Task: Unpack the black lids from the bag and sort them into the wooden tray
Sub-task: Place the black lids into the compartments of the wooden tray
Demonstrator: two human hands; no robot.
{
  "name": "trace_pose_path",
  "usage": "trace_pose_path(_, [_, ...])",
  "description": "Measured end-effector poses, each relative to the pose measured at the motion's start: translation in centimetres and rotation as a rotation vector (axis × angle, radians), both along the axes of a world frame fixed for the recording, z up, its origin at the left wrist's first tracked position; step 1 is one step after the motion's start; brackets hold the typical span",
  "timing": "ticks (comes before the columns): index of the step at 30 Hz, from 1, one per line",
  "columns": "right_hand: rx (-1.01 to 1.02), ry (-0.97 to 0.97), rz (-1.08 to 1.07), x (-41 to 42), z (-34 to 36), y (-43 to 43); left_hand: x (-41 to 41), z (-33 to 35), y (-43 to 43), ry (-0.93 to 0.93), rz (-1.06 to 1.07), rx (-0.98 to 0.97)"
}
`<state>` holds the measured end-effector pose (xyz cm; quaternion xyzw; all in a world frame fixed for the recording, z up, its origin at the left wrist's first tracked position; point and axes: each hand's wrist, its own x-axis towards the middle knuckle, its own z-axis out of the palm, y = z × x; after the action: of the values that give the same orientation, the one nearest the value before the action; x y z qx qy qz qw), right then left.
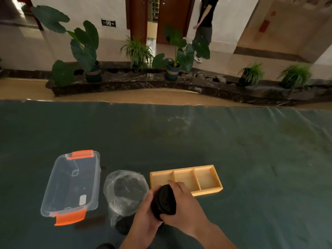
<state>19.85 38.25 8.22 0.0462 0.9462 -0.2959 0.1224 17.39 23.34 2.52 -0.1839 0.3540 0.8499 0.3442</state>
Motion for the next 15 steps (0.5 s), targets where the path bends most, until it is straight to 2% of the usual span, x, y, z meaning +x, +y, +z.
trace_pose_path(5, [-0.072,0.015,0.017,-1.6,-1.0,1.1,-0.7,-0.6,0.5,0.028,0.044,-0.011])
trace_pose_path(10, [-0.157,0.015,0.023,-2.5,-2.5,1.6,-0.8,-2.4,0.6,-0.025,0.127,0.037])
trace_pose_path(15, [-0.239,0.025,-0.040,-3.4,-3.5,2.7,-1.0,-4.2,0.6,0.003,0.162,-0.019])
